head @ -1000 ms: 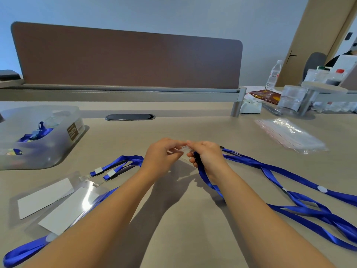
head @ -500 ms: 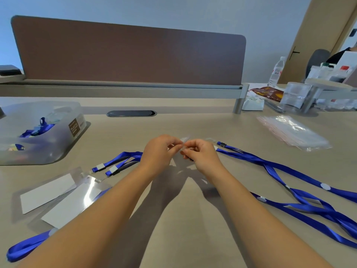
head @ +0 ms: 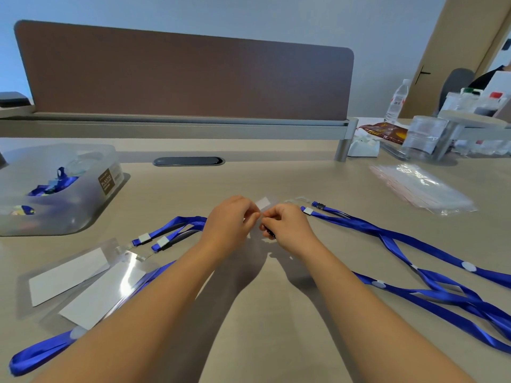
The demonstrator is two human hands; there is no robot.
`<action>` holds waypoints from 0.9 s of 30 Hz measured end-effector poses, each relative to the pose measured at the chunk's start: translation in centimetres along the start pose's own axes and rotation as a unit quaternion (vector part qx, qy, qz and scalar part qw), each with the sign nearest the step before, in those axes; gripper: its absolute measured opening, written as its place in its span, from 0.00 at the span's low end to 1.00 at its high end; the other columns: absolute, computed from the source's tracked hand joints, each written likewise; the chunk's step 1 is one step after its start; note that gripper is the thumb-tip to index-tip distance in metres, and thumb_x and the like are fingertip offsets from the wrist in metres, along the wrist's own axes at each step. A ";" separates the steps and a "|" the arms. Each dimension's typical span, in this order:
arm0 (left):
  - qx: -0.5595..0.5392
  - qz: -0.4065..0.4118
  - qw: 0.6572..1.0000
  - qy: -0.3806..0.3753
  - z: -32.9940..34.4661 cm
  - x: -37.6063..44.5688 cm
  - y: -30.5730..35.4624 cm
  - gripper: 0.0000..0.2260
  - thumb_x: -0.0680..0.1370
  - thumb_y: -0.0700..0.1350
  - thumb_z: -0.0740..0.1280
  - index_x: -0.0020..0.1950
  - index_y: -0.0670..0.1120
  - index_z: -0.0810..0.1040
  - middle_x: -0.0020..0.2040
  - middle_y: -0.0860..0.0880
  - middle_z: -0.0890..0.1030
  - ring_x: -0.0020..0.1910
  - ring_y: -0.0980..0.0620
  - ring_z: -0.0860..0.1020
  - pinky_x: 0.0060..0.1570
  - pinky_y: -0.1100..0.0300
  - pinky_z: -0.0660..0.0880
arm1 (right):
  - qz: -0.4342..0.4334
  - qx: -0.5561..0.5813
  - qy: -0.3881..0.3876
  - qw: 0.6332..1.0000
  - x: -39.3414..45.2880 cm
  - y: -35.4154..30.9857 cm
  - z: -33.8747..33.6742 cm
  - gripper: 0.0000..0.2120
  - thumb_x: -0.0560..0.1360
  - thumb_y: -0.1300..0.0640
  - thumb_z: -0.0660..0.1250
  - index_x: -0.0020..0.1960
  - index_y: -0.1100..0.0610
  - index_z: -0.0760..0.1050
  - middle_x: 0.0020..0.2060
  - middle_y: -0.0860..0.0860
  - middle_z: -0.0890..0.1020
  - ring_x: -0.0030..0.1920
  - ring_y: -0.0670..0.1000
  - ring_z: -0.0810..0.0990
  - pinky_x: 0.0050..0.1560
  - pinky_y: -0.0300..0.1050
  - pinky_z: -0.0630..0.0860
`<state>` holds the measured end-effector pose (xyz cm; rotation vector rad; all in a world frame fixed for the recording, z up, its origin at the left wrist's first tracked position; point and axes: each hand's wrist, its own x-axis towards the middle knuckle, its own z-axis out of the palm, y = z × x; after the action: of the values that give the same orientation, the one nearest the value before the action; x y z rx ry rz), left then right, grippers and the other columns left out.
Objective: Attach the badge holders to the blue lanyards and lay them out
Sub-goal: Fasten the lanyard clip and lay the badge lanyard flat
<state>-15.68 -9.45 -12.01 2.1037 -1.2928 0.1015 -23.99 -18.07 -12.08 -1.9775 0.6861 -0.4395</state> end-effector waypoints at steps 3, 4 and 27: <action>0.006 -0.002 1.000 -0.026 -0.3 0.1 0.1 0.07 0.76 0.41 0.60 0.50 0.41 0.75 0.50 0.42 0.78 0.49 0.47 0.74 0.48 0.55 0.70 | -0.012 -0.019 0.003 1.000 0.0 0.0 -0.1 0.11 0.75 0.65 0.60 0.36 0.56 0.75 0.30 0.48 0.75 0.32 0.45 0.72 0.45 0.47 0.74; 0.010 -0.001 0.999 -0.032 -0.4 0.1 0.2 0.07 0.76 0.41 0.60 0.50 0.41 0.75 0.51 0.42 0.78 0.49 0.47 0.74 0.48 0.55 0.70 | -0.016 -0.023 0.005 1.000 0.0 0.0 -0.1 0.09 0.75 0.65 0.60 0.40 0.59 0.77 0.31 0.47 0.75 0.32 0.44 0.72 0.47 0.48 0.74; -0.032 -0.018 0.999 -0.032 -2.2 1.0 0.1 0.08 0.76 0.42 0.61 0.51 0.41 0.77 0.51 0.42 0.80 0.49 0.47 0.75 0.51 0.54 0.72 | -0.070 -0.035 0.014 0.997 -0.7 -1.9 -0.3 0.10 0.77 0.62 0.57 0.52 0.63 0.76 0.32 0.44 0.74 0.40 0.46 0.75 0.51 0.49 0.74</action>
<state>-14.63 -9.01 -9.84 2.0895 -1.2780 -0.0231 -24.19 -17.14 -10.31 -2.0973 0.5889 -0.5358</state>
